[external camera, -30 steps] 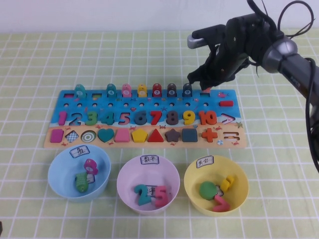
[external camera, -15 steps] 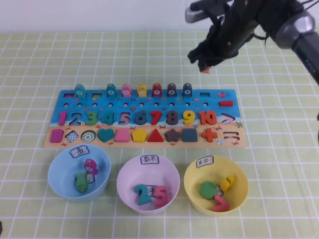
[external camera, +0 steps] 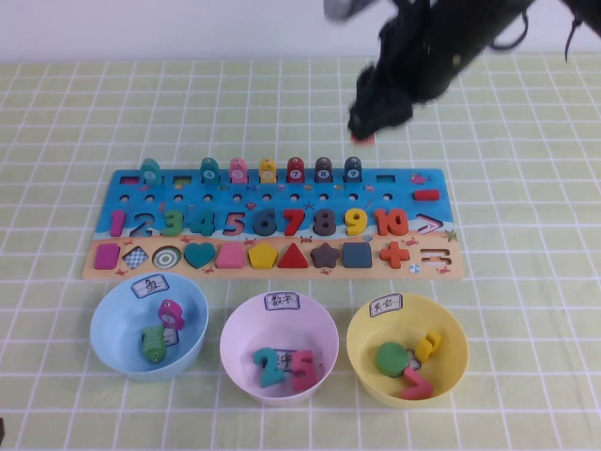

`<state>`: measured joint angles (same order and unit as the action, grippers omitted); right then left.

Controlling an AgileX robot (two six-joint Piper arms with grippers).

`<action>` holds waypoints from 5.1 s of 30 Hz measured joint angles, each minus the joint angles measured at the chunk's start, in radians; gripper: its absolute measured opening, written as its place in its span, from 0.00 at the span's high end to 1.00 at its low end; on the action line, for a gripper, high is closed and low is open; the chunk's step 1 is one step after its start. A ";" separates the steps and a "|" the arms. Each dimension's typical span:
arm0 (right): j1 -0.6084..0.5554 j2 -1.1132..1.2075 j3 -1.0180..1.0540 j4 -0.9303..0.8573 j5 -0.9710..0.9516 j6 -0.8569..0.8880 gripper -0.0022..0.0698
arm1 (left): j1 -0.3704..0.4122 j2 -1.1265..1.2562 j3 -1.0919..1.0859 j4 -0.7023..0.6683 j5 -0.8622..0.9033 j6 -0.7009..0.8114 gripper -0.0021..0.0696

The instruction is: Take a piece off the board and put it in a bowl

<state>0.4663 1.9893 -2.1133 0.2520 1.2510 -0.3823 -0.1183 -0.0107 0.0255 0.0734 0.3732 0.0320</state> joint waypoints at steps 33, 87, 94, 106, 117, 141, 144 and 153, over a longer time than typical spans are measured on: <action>0.222 -0.062 0.433 0.053 -0.111 -0.216 0.65 | 0.000 0.000 0.000 0.000 0.000 0.000 0.98; 0.380 0.197 0.278 0.482 -0.520 -0.661 0.42 | 0.000 0.000 0.000 0.000 0.000 0.000 0.98; 0.376 0.117 0.278 0.482 -0.494 -0.603 0.91 | 0.000 0.000 0.000 0.000 0.000 0.000 0.98; 0.266 -0.102 0.397 0.482 -0.476 -0.424 0.99 | 0.000 0.000 0.000 0.000 0.000 0.000 0.98; 0.245 -0.529 0.966 0.493 -0.825 -0.405 0.99 | 0.000 0.000 0.000 0.000 0.000 0.000 0.98; 0.237 -1.080 1.386 0.509 -0.985 -0.388 0.99 | 0.000 0.000 0.000 0.000 0.000 0.000 0.98; 0.228 -1.112 1.433 0.508 -0.978 -0.384 0.99 | 0.000 0.000 0.000 0.000 0.000 0.000 0.98; 0.222 -1.227 1.622 0.508 -1.061 -0.385 0.99 | 0.000 0.000 0.000 0.000 0.000 0.000 0.98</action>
<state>0.6880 0.7624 -0.4913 0.7599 0.1897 -0.7677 -0.1183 -0.0107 0.0255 0.0734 0.3732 0.0320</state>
